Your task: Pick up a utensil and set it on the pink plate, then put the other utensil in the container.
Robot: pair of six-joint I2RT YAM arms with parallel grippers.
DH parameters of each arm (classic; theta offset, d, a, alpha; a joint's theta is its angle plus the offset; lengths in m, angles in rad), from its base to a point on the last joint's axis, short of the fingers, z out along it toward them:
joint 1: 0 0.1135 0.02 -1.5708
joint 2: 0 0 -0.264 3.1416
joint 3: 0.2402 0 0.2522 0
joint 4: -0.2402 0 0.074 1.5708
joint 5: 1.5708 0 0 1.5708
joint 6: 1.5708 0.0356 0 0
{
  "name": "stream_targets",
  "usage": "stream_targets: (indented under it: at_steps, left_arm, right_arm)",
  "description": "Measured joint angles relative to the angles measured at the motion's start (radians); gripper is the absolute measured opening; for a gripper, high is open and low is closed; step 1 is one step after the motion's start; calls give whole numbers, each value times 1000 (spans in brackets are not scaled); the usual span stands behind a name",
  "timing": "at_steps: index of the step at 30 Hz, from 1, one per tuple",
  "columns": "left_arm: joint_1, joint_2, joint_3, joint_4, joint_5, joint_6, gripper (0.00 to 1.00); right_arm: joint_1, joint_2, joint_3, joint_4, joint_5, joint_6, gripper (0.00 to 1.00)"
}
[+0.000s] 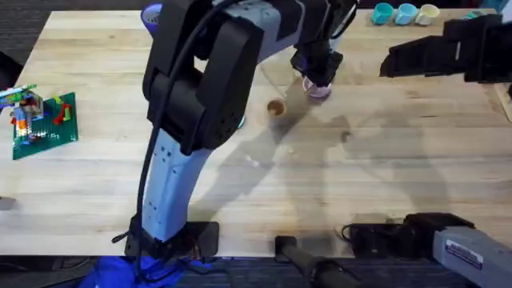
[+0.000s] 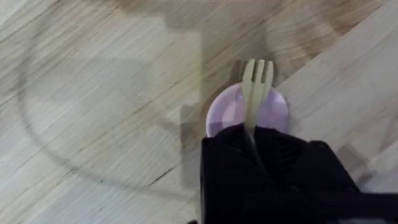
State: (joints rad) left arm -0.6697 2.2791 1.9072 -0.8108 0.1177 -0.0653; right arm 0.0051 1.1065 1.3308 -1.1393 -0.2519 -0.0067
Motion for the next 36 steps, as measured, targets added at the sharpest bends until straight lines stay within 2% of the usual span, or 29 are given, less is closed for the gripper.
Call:
stream_targets:
  at_steps: [3, 17, 23, 36]
  left_arm:
    - [0, 0, 0, 0, 0, 1, 56]
    - [0, 0, 0, 8, 2, -3, 251]
    - [0, 0, 2, 1, 2, -3, 279]
    - [17, 0, 129, -63, 2, -3, 418]
  right_arm:
    - [0, 0, 0, 0, 0, 0, 997]
    - [0, 0, 0, 0, 0, 0, 997]
    - [0, 0, 0, 0, 0, 0, 997]
    - [0, 48, 0, 0, 0, 0, 997]
